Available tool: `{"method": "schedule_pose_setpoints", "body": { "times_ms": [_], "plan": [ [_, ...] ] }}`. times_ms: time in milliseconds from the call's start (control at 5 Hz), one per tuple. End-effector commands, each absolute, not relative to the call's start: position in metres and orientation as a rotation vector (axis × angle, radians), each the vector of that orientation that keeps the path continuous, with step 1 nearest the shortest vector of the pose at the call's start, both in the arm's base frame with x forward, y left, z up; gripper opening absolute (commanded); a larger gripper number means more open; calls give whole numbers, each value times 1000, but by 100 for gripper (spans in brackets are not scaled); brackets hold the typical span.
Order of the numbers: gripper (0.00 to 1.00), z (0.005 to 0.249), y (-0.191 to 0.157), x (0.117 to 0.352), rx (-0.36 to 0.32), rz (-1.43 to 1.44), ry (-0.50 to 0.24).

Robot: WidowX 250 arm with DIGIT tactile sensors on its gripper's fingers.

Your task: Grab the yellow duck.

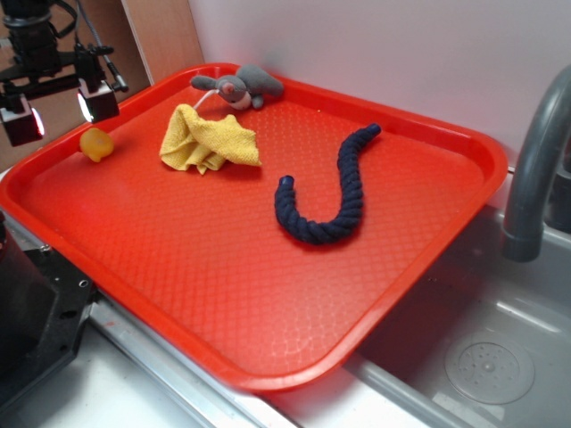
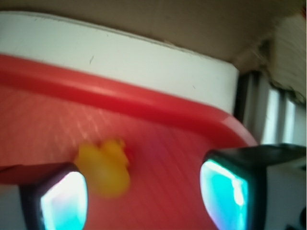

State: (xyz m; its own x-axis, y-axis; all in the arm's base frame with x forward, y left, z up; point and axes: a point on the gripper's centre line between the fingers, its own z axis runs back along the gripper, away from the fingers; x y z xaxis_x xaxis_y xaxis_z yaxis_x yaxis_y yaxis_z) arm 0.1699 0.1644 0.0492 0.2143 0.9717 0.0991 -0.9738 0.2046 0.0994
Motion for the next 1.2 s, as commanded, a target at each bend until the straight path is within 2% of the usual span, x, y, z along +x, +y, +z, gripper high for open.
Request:
{"method": "schedule_pose_setpoints", "body": {
  "times_ms": [0,200,400,600,800,1000],
  "plan": [
    [100,22,167,189,204,1347,-2],
    [0,16,159,183,213,1418,28],
    [0,29,156,182,207,1410,3],
    [0,59,143,184,289,1298,-39],
    [0,104,120,186,313,1046,-70],
    [0,142,79,156,319,798,-126]
  ]
}}
